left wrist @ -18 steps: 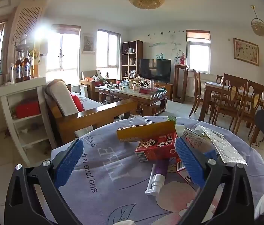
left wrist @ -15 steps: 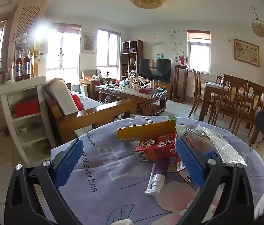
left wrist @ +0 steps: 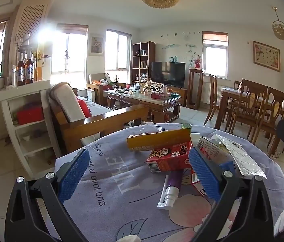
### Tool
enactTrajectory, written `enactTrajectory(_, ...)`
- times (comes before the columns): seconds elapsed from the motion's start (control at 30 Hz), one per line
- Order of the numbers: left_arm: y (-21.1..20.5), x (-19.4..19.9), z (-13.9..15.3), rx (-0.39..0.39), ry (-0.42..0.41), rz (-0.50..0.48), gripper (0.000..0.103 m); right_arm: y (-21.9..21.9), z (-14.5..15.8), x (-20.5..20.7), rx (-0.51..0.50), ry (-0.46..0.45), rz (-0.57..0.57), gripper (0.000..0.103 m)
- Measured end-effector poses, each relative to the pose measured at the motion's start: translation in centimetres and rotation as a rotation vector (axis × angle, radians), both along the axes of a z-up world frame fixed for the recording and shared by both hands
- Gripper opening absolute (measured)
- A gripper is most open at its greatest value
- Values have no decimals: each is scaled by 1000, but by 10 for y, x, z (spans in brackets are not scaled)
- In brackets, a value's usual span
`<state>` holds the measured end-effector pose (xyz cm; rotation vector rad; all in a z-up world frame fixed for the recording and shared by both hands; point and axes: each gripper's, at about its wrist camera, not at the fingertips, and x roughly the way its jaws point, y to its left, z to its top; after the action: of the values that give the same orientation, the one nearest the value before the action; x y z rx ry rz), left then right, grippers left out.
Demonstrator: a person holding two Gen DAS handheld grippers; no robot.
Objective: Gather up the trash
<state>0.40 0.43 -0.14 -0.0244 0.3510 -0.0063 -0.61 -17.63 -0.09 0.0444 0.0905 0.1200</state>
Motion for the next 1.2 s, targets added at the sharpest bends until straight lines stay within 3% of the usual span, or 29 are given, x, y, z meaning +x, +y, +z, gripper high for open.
enactTrajectory(0.8, 0, 0, -1, 0, -1, 0, 98, 2, -1, 9, 2, 73, 14, 99)
enactTrajectory(0.97, -1, 0, -1, 0, 0, 0, 98, 5, 0, 2, -10, 37, 11, 99)
enactTrajectory(1.2, -1, 1, -2, 0, 1, -3, 98, 2, 0, 6, 1, 56, 10, 99)
